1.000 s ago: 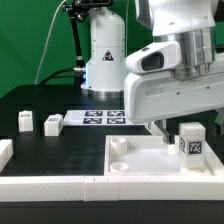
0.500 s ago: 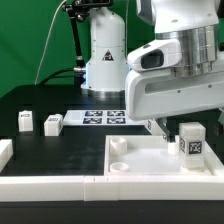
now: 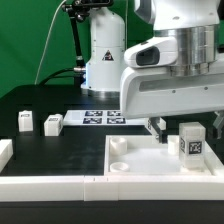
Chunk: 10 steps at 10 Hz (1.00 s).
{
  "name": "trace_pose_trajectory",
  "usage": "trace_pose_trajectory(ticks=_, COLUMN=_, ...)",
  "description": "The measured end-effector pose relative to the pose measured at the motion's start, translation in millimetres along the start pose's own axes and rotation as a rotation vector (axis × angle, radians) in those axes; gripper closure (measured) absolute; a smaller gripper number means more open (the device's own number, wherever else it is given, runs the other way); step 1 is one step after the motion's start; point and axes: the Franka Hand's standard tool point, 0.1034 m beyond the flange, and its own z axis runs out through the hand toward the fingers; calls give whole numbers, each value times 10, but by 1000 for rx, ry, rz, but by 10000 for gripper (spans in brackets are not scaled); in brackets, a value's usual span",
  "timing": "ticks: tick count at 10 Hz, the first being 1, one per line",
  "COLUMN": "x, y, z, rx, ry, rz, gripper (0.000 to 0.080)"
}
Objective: Assemble one leg
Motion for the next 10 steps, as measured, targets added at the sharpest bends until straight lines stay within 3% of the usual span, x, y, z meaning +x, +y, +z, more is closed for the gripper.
trace_pose_trajectory(ticks=2, x=-1, y=-13, z=0, rx=1, ry=0, rz=-1, gripper=159)
trace_pose_trajectory(ticks=4, x=-1, y=-15, z=0, rx=1, ry=0, rz=-1, gripper=488)
trace_pose_trajectory(ticks=8, x=-3, y=-17, z=2, rx=2, ry=0, rz=47, gripper=508)
trace_pose_trajectory(ticks=10, x=-28, y=-72, z=22, rx=7, ry=27, rz=297, gripper=508)
